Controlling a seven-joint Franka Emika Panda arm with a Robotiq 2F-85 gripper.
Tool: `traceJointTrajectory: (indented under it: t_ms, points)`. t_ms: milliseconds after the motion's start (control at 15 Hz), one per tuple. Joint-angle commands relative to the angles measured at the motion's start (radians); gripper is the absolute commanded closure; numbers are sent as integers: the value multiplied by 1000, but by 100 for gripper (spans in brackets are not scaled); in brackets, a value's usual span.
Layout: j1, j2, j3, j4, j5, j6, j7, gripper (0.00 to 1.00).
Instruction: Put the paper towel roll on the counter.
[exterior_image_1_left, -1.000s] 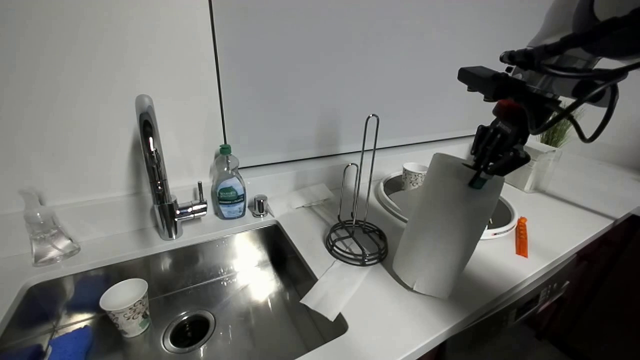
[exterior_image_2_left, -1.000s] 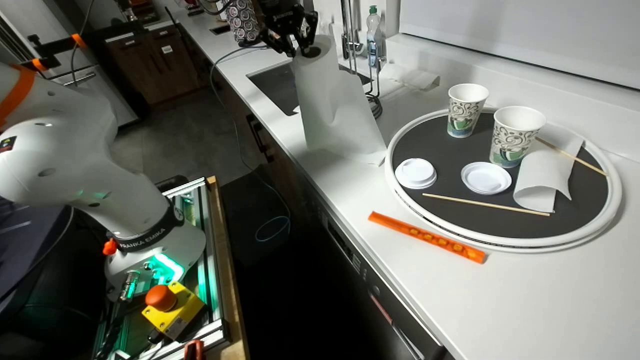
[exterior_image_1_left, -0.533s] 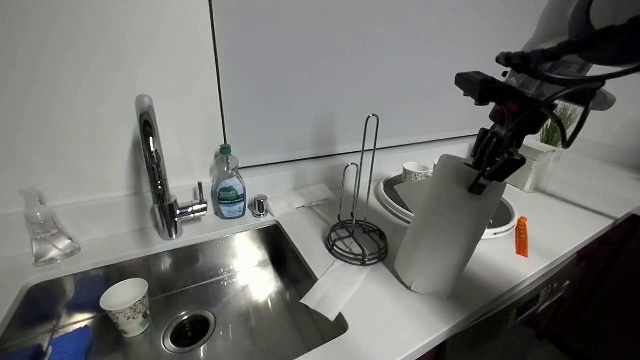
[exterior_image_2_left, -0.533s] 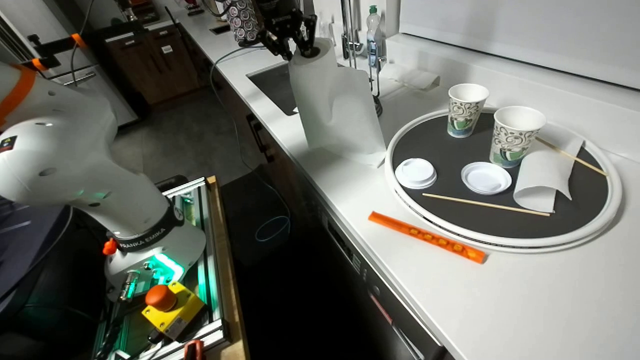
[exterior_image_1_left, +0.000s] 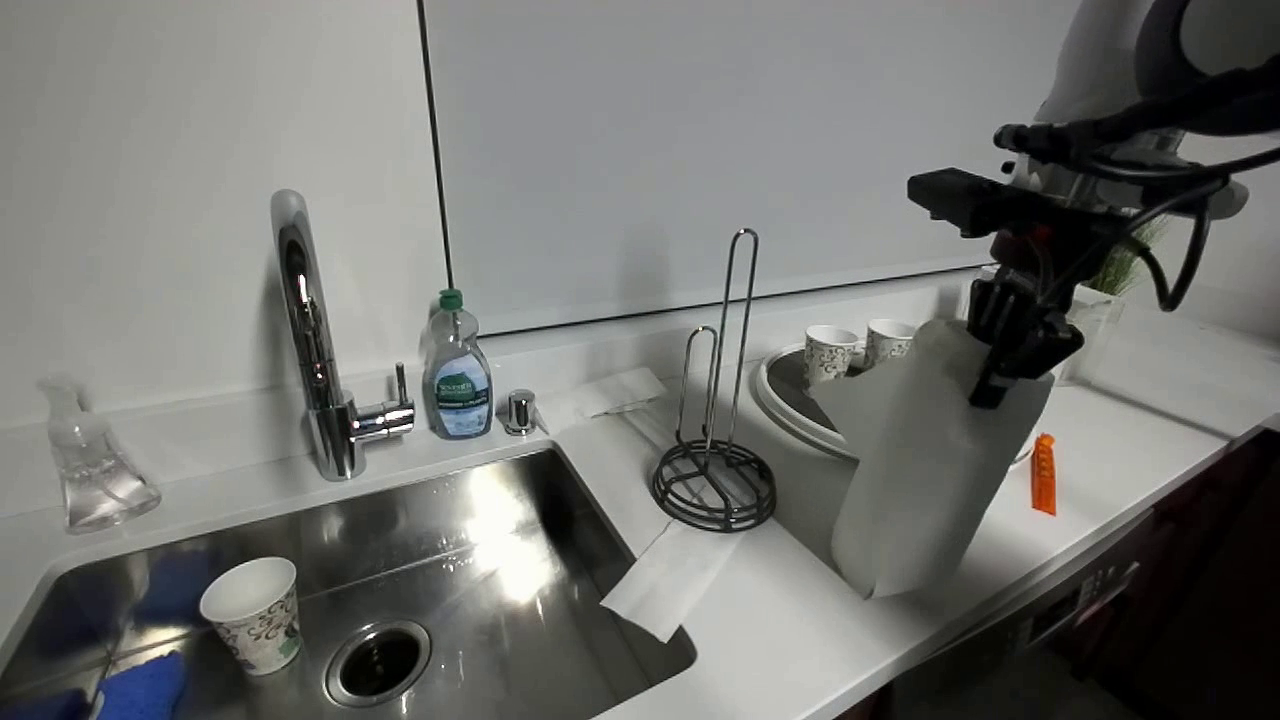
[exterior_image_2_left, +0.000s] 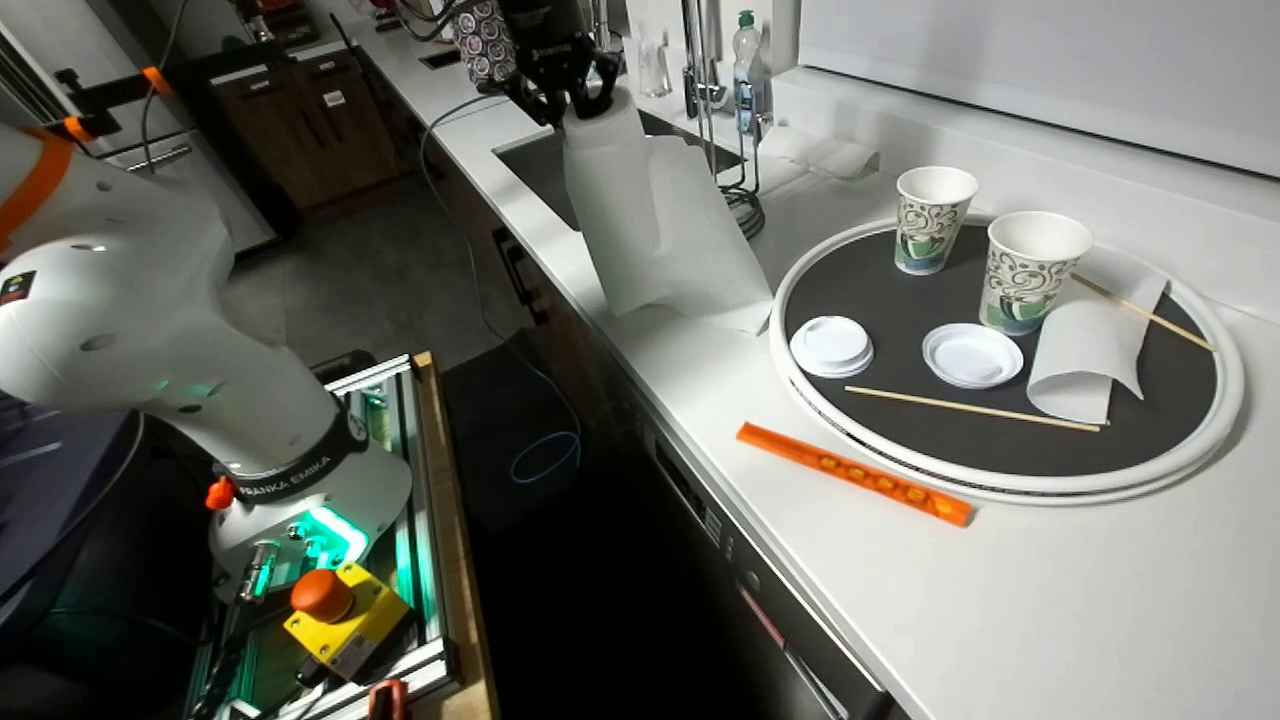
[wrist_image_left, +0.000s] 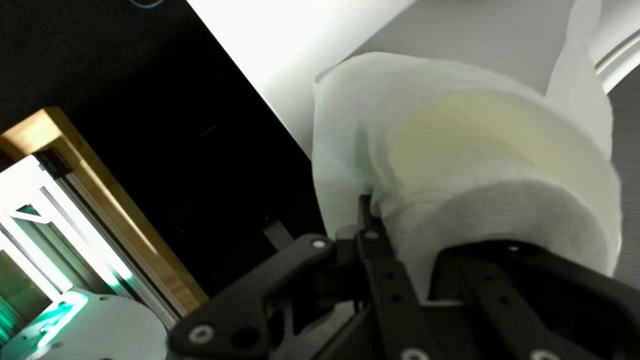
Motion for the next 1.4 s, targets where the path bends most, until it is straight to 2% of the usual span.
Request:
traceJointTrajectory:
  t_ms: [0, 133, 333, 733, 1333]
  points:
    - [3, -68, 4, 53, -92, -180, 20, 96]
    - [3, -55, 10, 101, -133, -253, 12, 96]
    - [2, -21, 18, 136, -169, -249, 8, 96]
    - [4, 47, 13, 116, -176, -90, 34, 96]
    - [77, 147, -33, 77, 15, 180, -38, 96]
